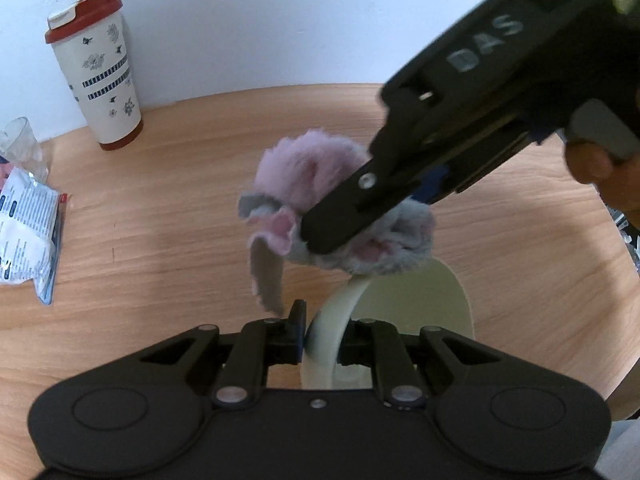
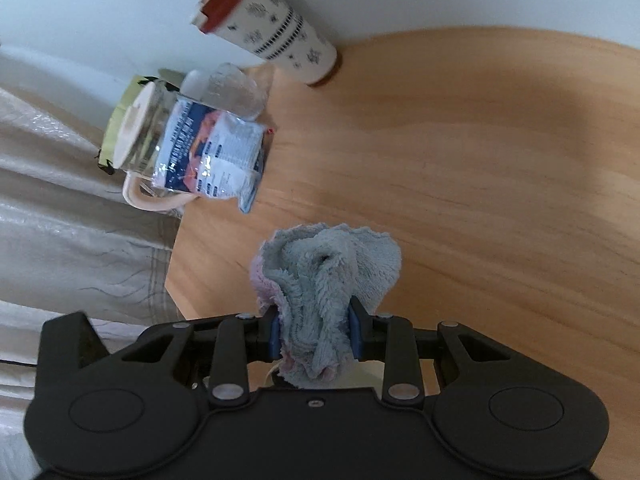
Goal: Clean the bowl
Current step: 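Lift the bowl with the left gripper while the right brings the cloth to it, then wipe the cloth over the bowl with the right gripper while the left holds it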
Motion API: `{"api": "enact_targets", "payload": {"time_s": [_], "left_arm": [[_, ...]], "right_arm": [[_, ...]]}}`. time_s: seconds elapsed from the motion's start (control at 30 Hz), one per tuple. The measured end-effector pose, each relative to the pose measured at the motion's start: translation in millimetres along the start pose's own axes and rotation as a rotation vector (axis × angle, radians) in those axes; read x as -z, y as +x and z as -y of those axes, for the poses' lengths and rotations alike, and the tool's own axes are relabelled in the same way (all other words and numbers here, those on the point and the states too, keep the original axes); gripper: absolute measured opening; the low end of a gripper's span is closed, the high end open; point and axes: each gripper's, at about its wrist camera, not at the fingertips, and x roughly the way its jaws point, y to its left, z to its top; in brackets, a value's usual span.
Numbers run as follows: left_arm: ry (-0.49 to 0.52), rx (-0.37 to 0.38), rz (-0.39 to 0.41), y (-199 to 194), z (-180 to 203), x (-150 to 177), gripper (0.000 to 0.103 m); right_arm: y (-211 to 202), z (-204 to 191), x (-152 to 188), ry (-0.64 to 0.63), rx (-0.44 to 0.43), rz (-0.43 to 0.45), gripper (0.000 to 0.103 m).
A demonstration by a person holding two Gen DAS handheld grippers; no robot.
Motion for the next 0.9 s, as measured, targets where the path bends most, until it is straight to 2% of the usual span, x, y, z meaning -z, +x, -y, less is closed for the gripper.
{"api": "enact_targets", "payload": {"time_s": [0.2, 0.5, 0.63, 0.73, 0.8, 0.9], "left_arm": [[-0.002, 0.008, 0.004, 1, 0, -1, 0.014], [0.018, 0.017, 0.008, 1, 5, -6, 0.016], [0.021, 0.024, 0.007, 1, 7, -7, 0.016], [0.01, 0.033, 0.007, 2, 5, -7, 0.016], [-0.005, 0.043, 0.009, 2, 2, -6, 0.016], [-0.026, 0.049, 0.009, 1, -1, -4, 0.016]], "right_arm": [[10, 12, -4, 0.023, 0.052, -0.057, 0.036], [10, 61, 4, 0.207, 0.058, -0.096, 0.036], [13, 35, -7, 0.116, 0.028, -0.087, 0.036], [23, 21, -12, 0.055, 0.052, -0.104, 0.036], [25, 22, -12, 0.05, 0.053, -0.113, 0.036], [21, 42, -8, 0.108, 0.054, -0.115, 0.036]]}}
